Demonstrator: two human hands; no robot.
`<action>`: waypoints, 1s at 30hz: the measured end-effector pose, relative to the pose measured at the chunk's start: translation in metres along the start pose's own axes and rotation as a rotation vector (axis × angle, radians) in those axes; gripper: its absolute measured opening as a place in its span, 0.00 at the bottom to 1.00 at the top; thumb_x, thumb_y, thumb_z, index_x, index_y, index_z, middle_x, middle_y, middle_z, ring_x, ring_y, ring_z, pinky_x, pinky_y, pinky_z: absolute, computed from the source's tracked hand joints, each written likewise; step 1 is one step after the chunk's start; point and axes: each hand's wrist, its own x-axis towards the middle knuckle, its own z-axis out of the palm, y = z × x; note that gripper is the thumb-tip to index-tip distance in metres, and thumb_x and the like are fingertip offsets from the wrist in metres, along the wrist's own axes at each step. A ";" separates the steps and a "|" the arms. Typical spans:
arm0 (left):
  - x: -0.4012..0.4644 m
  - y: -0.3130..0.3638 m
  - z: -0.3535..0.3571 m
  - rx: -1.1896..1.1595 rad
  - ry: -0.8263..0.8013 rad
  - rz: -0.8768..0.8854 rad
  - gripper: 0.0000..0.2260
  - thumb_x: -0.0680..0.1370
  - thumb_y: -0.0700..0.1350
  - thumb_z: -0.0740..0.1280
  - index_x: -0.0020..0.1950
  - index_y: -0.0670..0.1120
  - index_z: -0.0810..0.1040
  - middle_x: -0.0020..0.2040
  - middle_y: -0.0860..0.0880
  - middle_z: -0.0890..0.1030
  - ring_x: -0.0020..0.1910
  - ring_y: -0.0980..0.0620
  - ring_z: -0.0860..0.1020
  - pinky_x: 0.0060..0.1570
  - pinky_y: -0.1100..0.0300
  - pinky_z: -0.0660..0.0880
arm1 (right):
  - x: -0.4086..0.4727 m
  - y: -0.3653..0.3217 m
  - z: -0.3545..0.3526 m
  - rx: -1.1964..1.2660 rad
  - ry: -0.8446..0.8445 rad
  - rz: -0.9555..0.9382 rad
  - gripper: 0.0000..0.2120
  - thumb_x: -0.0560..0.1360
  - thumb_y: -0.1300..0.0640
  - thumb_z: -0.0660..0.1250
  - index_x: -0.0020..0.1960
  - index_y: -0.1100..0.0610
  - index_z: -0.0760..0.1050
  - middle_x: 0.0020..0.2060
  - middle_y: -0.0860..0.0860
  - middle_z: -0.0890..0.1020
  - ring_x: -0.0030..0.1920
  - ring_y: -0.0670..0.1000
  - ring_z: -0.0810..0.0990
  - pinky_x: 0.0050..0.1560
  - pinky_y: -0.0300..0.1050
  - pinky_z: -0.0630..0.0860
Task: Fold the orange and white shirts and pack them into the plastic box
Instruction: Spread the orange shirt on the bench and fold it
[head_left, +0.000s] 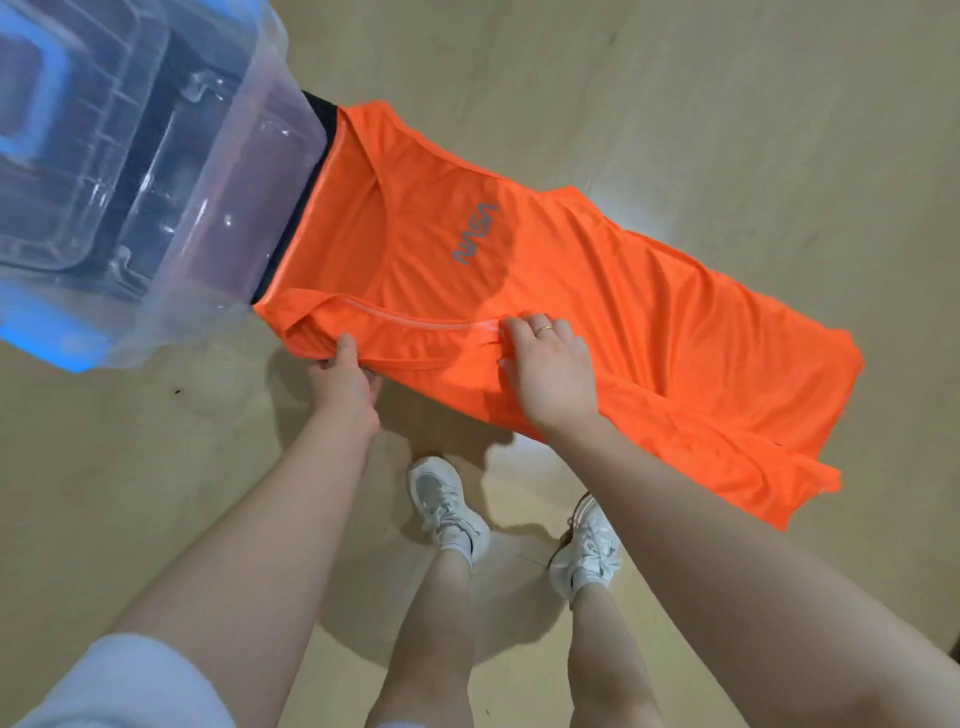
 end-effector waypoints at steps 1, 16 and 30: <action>0.007 0.007 -0.003 -0.026 -0.001 -0.001 0.02 0.79 0.47 0.61 0.49 0.50 0.71 0.55 0.44 0.77 0.39 0.54 0.76 0.44 0.57 0.74 | 0.006 -0.005 0.001 -0.020 -0.005 0.017 0.17 0.75 0.56 0.61 0.64 0.55 0.69 0.61 0.55 0.75 0.61 0.59 0.70 0.55 0.53 0.67; -0.007 0.063 -0.017 0.172 0.089 -0.029 0.26 0.70 0.42 0.66 0.67 0.43 0.67 0.63 0.41 0.73 0.58 0.44 0.74 0.61 0.52 0.69 | 0.028 -0.038 -0.038 0.361 0.004 0.141 0.10 0.77 0.60 0.58 0.57 0.59 0.73 0.54 0.59 0.76 0.55 0.61 0.75 0.52 0.52 0.70; -0.044 0.078 0.196 1.053 -0.711 0.834 0.07 0.76 0.37 0.62 0.50 0.39 0.79 0.48 0.38 0.81 0.49 0.42 0.78 0.51 0.55 0.70 | 0.129 0.117 -0.079 0.455 -0.215 0.344 0.14 0.78 0.59 0.58 0.62 0.61 0.72 0.61 0.59 0.77 0.62 0.57 0.74 0.57 0.42 0.65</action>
